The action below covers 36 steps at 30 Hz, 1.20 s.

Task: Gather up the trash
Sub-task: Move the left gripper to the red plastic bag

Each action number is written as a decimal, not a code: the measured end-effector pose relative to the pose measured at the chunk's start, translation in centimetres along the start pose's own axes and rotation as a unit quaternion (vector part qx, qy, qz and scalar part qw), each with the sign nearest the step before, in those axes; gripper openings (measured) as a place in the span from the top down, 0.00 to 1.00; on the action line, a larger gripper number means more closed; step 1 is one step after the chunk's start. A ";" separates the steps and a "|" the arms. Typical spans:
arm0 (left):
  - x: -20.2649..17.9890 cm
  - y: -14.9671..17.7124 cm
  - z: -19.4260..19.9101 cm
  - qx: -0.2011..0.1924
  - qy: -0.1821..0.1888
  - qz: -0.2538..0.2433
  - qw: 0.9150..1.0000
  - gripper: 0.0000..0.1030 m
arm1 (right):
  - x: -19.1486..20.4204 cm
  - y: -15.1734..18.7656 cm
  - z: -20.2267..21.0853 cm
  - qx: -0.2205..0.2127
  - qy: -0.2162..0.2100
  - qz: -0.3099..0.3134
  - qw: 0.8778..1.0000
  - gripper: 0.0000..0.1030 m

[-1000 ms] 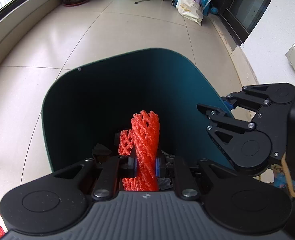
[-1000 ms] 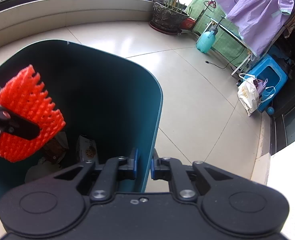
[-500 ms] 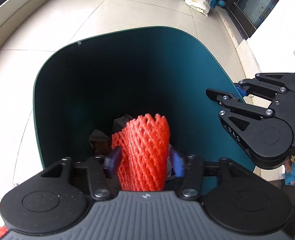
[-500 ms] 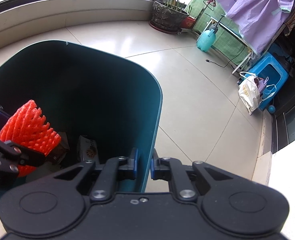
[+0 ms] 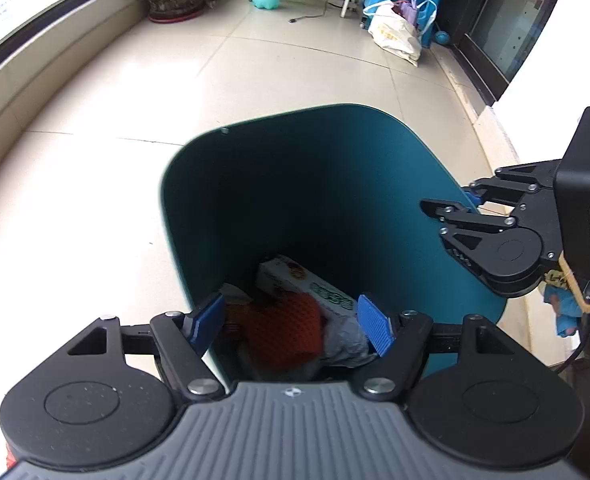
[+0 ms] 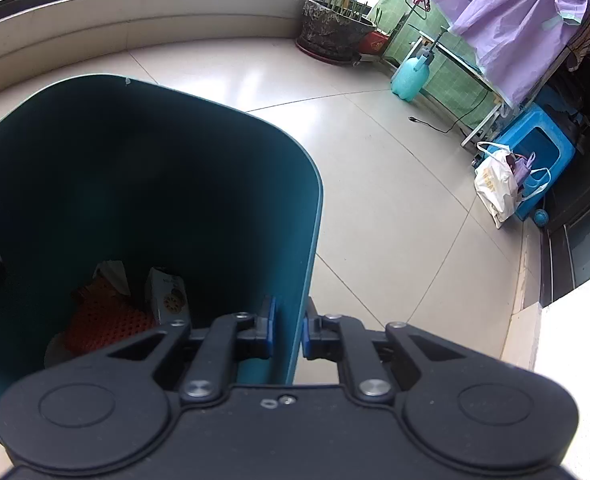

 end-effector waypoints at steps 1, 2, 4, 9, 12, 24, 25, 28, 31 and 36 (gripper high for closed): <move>0.2 0.0 0.4 -0.005 0.003 0.003 1.000 0.30 | 0.1 -0.1 0.1 -0.003 -0.002 0.000 1.000 0.89; 0.6 0.1 0.9 -0.011 0.001 0.006 1.000 0.30 | 0.4 -0.3 0.3 -0.007 -0.002 0.006 1.000 0.89; 1.2 0.1 1.8 -0.022 -0.014 0.008 1.000 0.28 | 1.0 -0.6 0.5 -0.016 -0.001 0.017 1.000 0.88; 2.7 0.1 4.0 -0.042 -0.021 0.024 0.999 0.26 | 2.7 -0.4 0.2 -0.008 -0.009 0.037 0.999 0.87; 4.7 0.4 5.3 -0.052 -0.042 0.036 0.997 0.23 | 4.1 -1.0 0.8 -0.008 -0.026 0.048 0.999 0.89; 20.0 8.1 8.3 -0.021 -0.161 0.174 0.971 0.21 | 11.3 -2.1 3.4 -0.008 -0.043 0.133 0.990 0.87; 21.5 9.0 8.5 -0.015 -0.167 0.187 0.968 0.21 | 11.7 -2.1 3.6 -0.006 -0.042 0.137 0.990 0.87; 25.8 12.1 8.9 -0.003 -0.193 0.219 0.956 0.21 | 12.8 -2.1 4.0 -0.001 -0.043 0.141 0.989 0.87; 29.1 15.6 8.3 0.021 -0.195 0.247 0.949 0.21 | 13.3 -2.6 4.2 0.003 -0.036 0.144 0.989 0.86; 32.9 22.5 5.4 0.079 -0.200 0.297 0.930 0.21 | 14.3 -2.9 4.0 0.012 -0.030 0.146 0.989 0.86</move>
Point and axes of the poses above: each gripper's, at about its wrist camera, not at the fingertips, and z roughly against the way its jaws point, x to its left, y to its underside, the point moved 10 cm from there along -z, roughly the way its jaws point, and after that the axes turned 3 degrees about -x, right-handed, at the moved point
